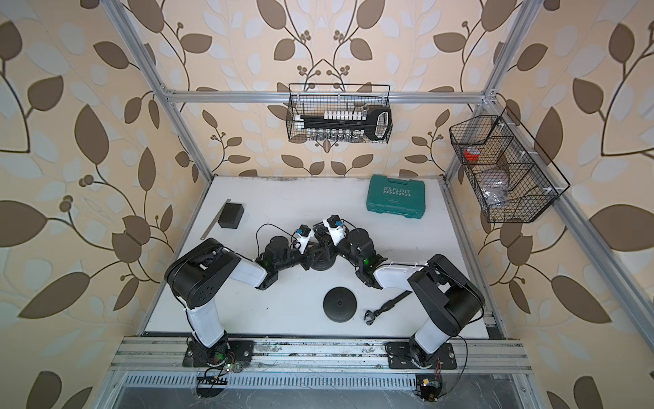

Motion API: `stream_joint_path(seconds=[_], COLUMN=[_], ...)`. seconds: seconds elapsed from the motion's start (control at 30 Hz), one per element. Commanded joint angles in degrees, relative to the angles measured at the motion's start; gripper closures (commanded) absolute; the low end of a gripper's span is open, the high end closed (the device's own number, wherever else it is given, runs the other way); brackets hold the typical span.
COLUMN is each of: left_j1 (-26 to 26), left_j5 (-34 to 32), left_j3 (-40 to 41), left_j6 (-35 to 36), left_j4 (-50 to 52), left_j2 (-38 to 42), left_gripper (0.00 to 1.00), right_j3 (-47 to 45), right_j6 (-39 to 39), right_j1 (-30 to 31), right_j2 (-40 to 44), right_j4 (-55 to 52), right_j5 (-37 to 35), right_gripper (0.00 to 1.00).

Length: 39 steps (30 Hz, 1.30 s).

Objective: Assemble a microphone stand
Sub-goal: Screw the microphone stand pole into the microphone stand base.

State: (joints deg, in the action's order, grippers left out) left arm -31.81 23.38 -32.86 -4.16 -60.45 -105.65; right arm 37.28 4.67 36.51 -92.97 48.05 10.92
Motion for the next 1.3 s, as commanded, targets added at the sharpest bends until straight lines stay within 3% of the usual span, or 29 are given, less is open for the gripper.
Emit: stream_joint_path(seconds=[0.0,0.37,0.53,0.63,0.7,0.83,1.07,1.27], left_j1=[0.3,0.2,0.2,0.0,-0.2,-0.4,-0.8,-1.5], left_j5=[-0.9,-1.2,-1.8,-1.9,-1.9,-1.0,-0.1,-0.5], left_j3=[-0.4,-1.3,-0.5,-0.8,-1.0,-1.2,-1.4,-1.7], left_j6=[-1.6,-0.9,0.6,2.6,3.5,3.9,4.9,7.0], left_j4=[-4.4,-2.6,-1.2,1.3,2.8,3.2,3.9,5.6], left_j2=[-1.5,-2.4,-2.2,-1.8,-1.7,-2.1,-2.7,-3.2], left_gripper=[0.76,0.9,0.93,0.93,0.92,0.91,0.91,0.91], right_j3=[-1.2,-2.0,-2.4,-2.7,-3.2,-4.1,-1.0,4.7], right_j6=[0.3,-0.1,-1.9,-4.5,-6.5,-9.9,-14.0,-18.3], right_j1=[1.2,0.8,-0.7,-1.9,-3.0,-5.9,-13.1,-14.8], right_j2=[-1.6,-0.6,0.8,2.8,5.1,9.2,11.7,8.4], right_j4=[-10.8,-10.8,-12.1,-14.6,-16.9,-21.6,-27.7,-31.0], right_j5=[3.8,4.9,8.3,10.3,11.9,14.9,24.5,30.8], right_gripper=[1.0,0.97,0.8,0.66,0.51,0.36,0.38,0.38])
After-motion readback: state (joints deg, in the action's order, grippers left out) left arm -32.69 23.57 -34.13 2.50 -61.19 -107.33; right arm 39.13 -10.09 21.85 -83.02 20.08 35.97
